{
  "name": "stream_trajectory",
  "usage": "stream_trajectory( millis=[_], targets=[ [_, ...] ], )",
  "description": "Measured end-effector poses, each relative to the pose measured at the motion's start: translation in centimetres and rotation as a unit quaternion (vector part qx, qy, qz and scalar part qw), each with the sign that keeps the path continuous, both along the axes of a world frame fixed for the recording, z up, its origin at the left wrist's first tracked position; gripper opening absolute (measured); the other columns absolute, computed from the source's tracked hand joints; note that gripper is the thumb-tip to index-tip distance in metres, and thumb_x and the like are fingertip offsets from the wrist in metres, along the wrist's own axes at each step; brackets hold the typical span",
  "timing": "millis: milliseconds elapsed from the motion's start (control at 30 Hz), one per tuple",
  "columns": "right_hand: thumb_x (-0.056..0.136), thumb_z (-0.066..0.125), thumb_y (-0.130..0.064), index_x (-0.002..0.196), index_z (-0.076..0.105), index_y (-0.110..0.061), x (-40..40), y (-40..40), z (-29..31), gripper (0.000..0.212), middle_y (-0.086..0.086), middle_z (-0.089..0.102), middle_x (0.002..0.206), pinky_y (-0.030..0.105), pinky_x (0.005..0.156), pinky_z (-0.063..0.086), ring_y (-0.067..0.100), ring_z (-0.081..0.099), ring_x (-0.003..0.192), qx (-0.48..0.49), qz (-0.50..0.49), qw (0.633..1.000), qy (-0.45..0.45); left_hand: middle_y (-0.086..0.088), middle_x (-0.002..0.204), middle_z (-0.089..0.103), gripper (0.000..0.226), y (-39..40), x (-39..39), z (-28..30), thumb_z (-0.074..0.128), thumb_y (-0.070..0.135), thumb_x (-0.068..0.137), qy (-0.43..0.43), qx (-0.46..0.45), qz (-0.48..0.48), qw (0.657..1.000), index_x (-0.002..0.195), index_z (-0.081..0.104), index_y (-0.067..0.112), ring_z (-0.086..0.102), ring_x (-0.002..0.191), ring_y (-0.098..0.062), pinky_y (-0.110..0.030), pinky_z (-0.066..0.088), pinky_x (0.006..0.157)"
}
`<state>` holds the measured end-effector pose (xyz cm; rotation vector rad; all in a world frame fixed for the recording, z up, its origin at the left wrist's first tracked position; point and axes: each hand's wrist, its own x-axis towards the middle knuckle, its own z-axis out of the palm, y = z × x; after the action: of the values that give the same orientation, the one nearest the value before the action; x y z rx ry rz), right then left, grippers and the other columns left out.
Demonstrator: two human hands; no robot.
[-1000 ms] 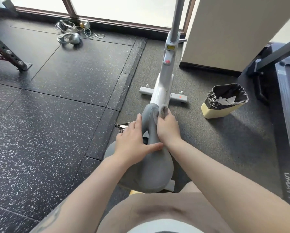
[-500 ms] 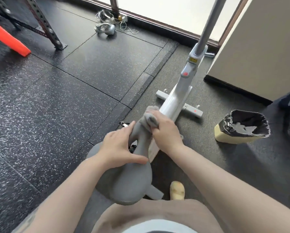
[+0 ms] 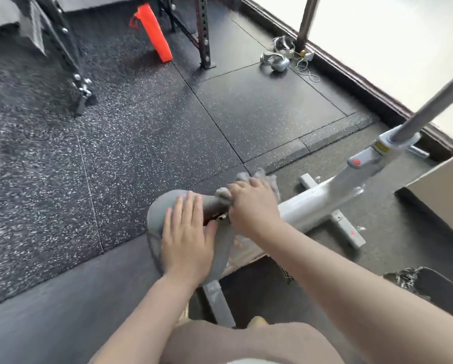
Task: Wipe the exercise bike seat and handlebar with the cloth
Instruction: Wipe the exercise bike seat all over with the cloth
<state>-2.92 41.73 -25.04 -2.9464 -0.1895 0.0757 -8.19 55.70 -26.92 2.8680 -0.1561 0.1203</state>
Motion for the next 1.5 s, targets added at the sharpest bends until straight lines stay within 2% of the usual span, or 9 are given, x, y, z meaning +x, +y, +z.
stream_trajectory(
  millis=[100,267,533,700,900,1000,1100,1300,1500],
  targets=[
    [0.088,0.044,-0.029,0.104,0.06,-0.019,1.6,1.2,0.6,0.025,0.008,0.066,0.109,0.035,0.085,0.036,0.029,0.057,0.104,0.012,0.093,0.995,0.033,-0.004,0.156,0.022,0.053,0.3,0.5,-0.2,0.03,0.029,0.097,-0.007,-0.055,0.097,0.994,0.147,0.024,0.011,0.014,0.146,-0.016,-0.036,0.007,0.12],
    [0.094,0.035,-0.036,0.107,0.06,-0.012,5.4,-2.2,1.2,0.037,0.017,0.063,0.117,0.037,0.083,0.043,0.032,0.058,0.106,-0.019,-0.062,0.977,0.205,0.004,0.158,0.017,0.053,1.3,0.2,-0.4,0.031,0.025,0.097,-0.004,-0.034,0.095,0.995,0.149,0.02,0.017,0.008,0.146,-0.009,-0.033,0.003,0.12],
    [0.096,0.029,-0.046,0.098,0.059,-0.013,4.5,1.8,1.1,0.045,0.018,0.064,0.11,0.036,0.076,0.038,0.033,0.059,0.096,0.054,0.004,0.981,0.187,0.002,0.156,0.021,0.057,2.5,0.4,-0.6,0.036,0.024,0.093,0.018,-0.052,0.059,0.997,0.148,0.023,0.016,0.011,0.145,-0.012,-0.038,0.006,0.119],
    [0.094,0.024,-0.05,0.118,0.059,-0.014,5.7,4.8,-0.1,0.056,0.014,0.06,0.126,0.038,0.086,0.036,0.03,0.055,0.116,-0.106,-0.06,0.973,0.196,0.0,0.148,0.038,0.05,3.2,1.3,-0.7,0.037,0.032,0.093,0.002,-0.064,0.056,0.996,0.141,0.035,0.018,0.029,0.139,-0.019,-0.039,0.017,0.116],
    [0.098,0.024,-0.046,0.092,0.06,-0.018,2.0,4.7,-0.2,0.046,0.011,0.067,0.093,0.035,0.084,0.033,0.029,0.06,0.099,0.046,0.023,0.997,0.054,-0.002,0.146,0.039,0.053,3.5,1.6,-1.1,0.029,0.035,0.092,-0.005,-0.075,0.043,0.996,0.14,0.037,0.014,0.029,0.139,-0.021,-0.042,0.013,0.117],
    [0.097,0.023,-0.046,0.092,0.066,-0.019,2.4,1.2,0.2,0.051,0.008,0.068,0.103,0.039,0.105,0.023,0.024,0.056,0.111,-0.023,-0.052,0.995,0.087,0.0,0.149,0.037,0.053,3.6,1.8,-1.1,0.033,0.034,0.091,0.0,-0.074,0.042,0.996,0.141,0.036,0.015,0.024,0.142,-0.018,-0.042,0.01,0.118],
    [0.097,0.02,-0.045,0.107,0.06,-0.016,5.2,4.8,-0.4,0.05,0.013,0.063,0.119,0.04,0.09,0.034,0.029,0.056,0.113,-0.09,-0.058,0.982,0.155,0.003,0.147,0.04,0.051,3.7,2.0,-1.0,0.031,0.033,0.092,-0.008,-0.093,0.046,0.995,0.14,0.039,0.018,0.026,0.141,-0.016,-0.04,0.01,0.118],
    [0.098,0.028,-0.042,0.101,0.063,-0.02,1.4,3.6,0.1,0.042,0.008,0.068,0.109,0.038,0.101,0.03,0.026,0.057,0.11,0.036,0.068,0.996,0.049,0.004,0.144,0.043,0.047,3.6,1.9,-0.6,0.034,0.031,0.092,-0.014,-0.109,0.048,0.993,0.137,0.043,0.02,0.028,0.14,-0.015,-0.039,0.014,0.118],
    [0.099,0.02,-0.039,0.112,0.056,-0.015,5.9,4.1,0.3,0.045,0.014,0.061,0.121,0.039,0.09,0.039,0.031,0.056,0.114,-0.093,0.021,0.976,0.195,0.005,0.141,0.046,0.046,2.7,2.2,-0.4,0.034,0.03,0.09,-0.005,-0.076,0.087,0.993,0.134,0.046,0.021,0.032,0.137,-0.016,-0.039,0.015,0.117]
  ],
)
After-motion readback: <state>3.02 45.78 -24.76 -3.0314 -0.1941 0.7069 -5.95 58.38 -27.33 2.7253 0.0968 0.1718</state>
